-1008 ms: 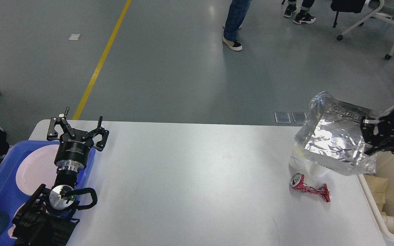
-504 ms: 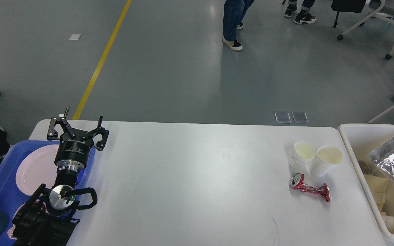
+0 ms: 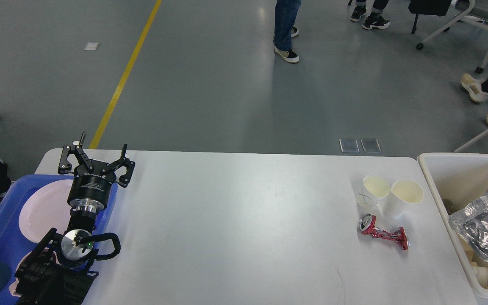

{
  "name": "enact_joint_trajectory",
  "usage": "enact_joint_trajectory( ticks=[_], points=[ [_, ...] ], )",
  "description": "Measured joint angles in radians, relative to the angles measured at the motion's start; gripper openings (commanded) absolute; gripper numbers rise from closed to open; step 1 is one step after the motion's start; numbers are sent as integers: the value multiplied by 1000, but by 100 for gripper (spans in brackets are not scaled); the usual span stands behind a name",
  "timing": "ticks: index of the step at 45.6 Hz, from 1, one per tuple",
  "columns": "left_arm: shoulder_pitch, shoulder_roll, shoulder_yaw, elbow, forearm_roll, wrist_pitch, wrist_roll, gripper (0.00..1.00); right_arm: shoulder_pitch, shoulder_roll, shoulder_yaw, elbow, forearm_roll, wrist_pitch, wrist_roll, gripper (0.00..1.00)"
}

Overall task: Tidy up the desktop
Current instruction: 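Raise the right gripper out of the bin above the cups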

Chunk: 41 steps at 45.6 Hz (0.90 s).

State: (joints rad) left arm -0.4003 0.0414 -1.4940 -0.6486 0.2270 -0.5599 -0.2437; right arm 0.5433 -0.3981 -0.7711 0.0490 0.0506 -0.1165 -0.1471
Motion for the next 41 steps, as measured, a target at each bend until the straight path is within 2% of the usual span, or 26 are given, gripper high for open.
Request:
enact_joint_trajectory(
  ticks=[17,29,30,35,37,41],
  points=[
    [-1,0,0,0,0,0,0,96,-33,56,2,-2,0,-35,-1,0],
    [-1,0,0,0,0,0,0,96,-34,54,13,1,12,-29,-2,0],
    [-1,0,0,0,0,0,0,96,-34,54,13,1,13,-29,-2,11],
    [-1,0,0,0,0,0,0,96,-34,51,12,2,14,-33,-1,88],
    [-2,0,0,0,0,0,0,96,-34,47,10,2,14,-36,-1,99],
    [-2,0,0,0,0,0,0,96,-34,40,2,1,14,-39,0,100]
  ],
)
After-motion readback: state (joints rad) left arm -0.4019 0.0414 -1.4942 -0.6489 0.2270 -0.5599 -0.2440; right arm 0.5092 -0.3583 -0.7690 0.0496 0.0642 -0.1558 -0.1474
